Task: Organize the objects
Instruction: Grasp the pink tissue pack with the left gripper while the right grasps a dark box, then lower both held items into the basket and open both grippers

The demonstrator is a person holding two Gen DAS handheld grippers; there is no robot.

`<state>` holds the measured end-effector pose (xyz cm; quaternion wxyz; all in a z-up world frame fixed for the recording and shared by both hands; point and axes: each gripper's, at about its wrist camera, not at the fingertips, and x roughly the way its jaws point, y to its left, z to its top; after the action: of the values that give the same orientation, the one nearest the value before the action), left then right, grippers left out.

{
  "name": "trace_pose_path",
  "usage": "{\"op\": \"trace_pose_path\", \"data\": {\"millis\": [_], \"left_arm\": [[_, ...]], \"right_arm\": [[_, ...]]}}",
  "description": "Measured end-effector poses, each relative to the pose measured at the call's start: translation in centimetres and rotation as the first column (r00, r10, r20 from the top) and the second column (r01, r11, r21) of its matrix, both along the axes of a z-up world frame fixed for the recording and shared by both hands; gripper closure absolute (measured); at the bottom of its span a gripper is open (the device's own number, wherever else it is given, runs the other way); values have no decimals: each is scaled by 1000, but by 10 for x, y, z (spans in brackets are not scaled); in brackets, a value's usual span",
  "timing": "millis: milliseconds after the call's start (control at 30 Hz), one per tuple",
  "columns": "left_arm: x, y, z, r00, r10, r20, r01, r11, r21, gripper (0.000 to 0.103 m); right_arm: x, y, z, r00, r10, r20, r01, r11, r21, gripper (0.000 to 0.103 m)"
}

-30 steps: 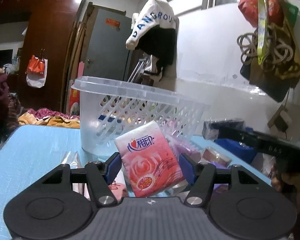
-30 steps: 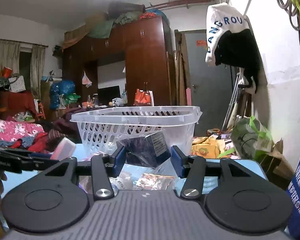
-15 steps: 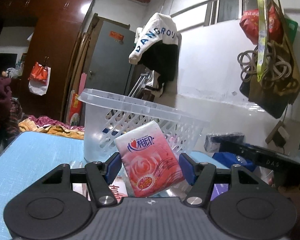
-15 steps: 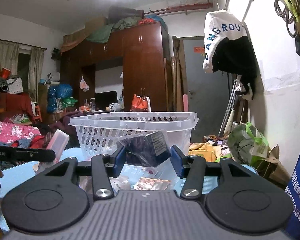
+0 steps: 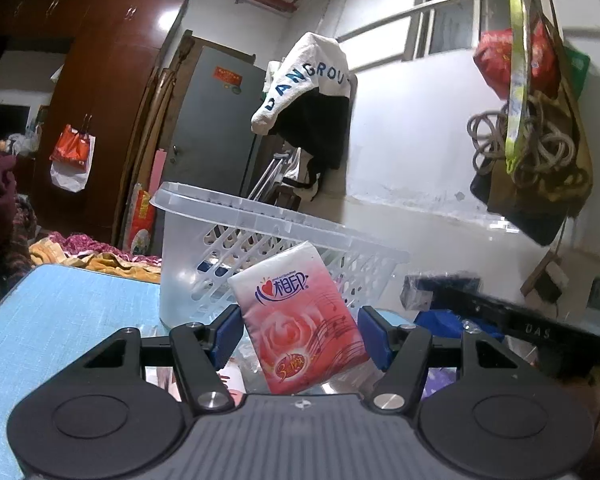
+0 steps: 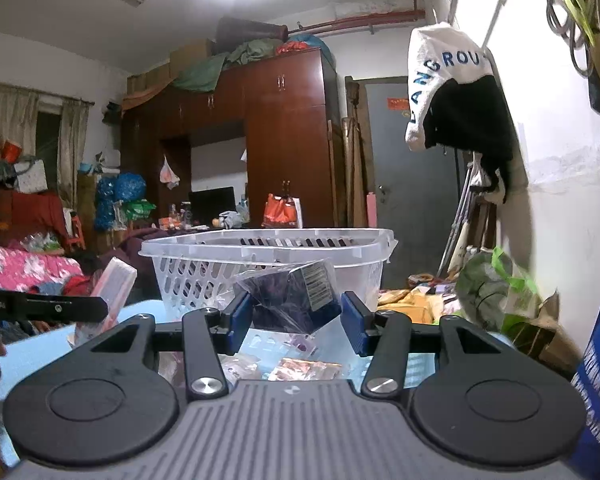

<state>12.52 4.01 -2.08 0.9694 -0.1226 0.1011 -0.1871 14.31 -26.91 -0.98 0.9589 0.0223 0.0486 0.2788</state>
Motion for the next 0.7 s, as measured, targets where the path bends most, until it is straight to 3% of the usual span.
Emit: {"op": "trace_pose_path", "data": {"millis": [233, 400, 600, 667, 700], "left_arm": [[3, 10, 40, 999, -15, 52, 18, 998, -58, 36], [36, 5, 98, 995, 14, 95, -8, 998, -60, 36], [105, -6, 123, 993, 116, 26, -116, 993, -10, 36], [123, -10, 121, 989, 147, 6, -147, 989, 28, 34], [134, -14, 119, 986, 163, -19, -161, 985, 62, 29]], "right_arm": [[-10, -16, 32, 998, 52, 39, -56, 993, 106, 51], [17, 13, 85, 997, 32, 77, -33, 999, 14, 50], [70, 56, 110, 998, -30, 47, 36, 992, -118, 50], [81, 61, 105, 999, -29, 19, 31, 993, -114, 47], [85, 62, 103, 1000, -22, 5, 22, 992, -121, 32]]}}
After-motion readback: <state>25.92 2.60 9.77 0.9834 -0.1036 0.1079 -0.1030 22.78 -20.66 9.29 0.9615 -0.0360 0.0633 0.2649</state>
